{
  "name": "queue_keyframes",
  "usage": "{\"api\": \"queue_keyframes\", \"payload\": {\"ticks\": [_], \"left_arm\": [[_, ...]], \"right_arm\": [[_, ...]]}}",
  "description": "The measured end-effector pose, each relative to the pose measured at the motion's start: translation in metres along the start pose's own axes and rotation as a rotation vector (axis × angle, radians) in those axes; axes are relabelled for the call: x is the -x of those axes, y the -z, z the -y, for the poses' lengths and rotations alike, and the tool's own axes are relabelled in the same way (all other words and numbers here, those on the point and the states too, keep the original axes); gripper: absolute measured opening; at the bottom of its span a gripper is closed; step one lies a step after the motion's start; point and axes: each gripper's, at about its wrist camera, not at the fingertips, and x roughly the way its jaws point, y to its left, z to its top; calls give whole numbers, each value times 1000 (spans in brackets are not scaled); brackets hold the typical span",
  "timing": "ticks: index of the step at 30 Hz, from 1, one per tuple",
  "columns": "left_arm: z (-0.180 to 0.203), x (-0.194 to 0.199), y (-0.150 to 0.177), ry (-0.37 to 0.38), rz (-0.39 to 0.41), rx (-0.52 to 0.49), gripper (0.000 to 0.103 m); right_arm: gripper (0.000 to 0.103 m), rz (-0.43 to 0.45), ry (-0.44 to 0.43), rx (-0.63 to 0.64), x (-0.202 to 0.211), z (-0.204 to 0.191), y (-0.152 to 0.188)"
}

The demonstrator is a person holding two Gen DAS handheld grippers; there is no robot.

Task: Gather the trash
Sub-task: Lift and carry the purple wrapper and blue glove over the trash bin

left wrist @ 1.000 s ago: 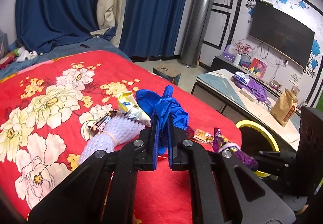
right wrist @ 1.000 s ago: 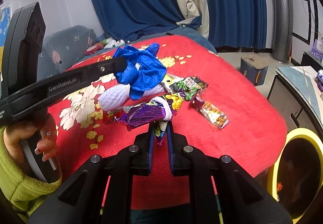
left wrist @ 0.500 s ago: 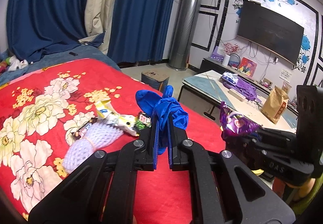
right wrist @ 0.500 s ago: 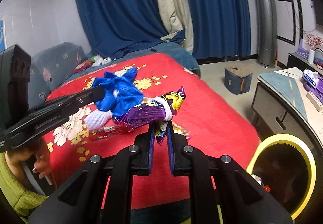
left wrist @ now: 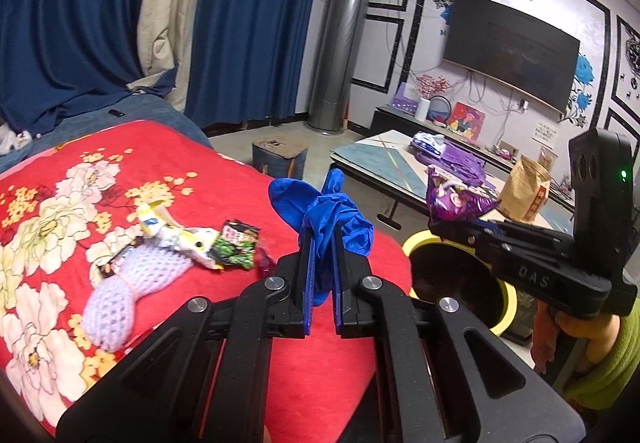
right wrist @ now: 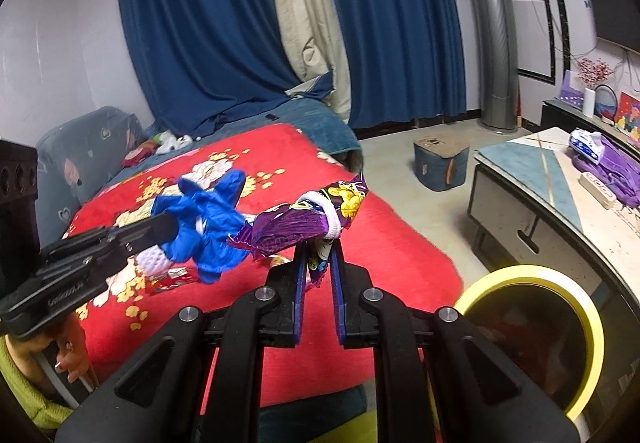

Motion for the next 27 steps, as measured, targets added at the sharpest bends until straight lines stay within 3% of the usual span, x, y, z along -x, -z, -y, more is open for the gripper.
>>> {"api": "queue_keyframes", "payload": {"ticks": [27], "left_arm": [[77,-42,1,142,-64,-82,3]], "right_arm": [[12,55,139,-123,36,81,9]]}}
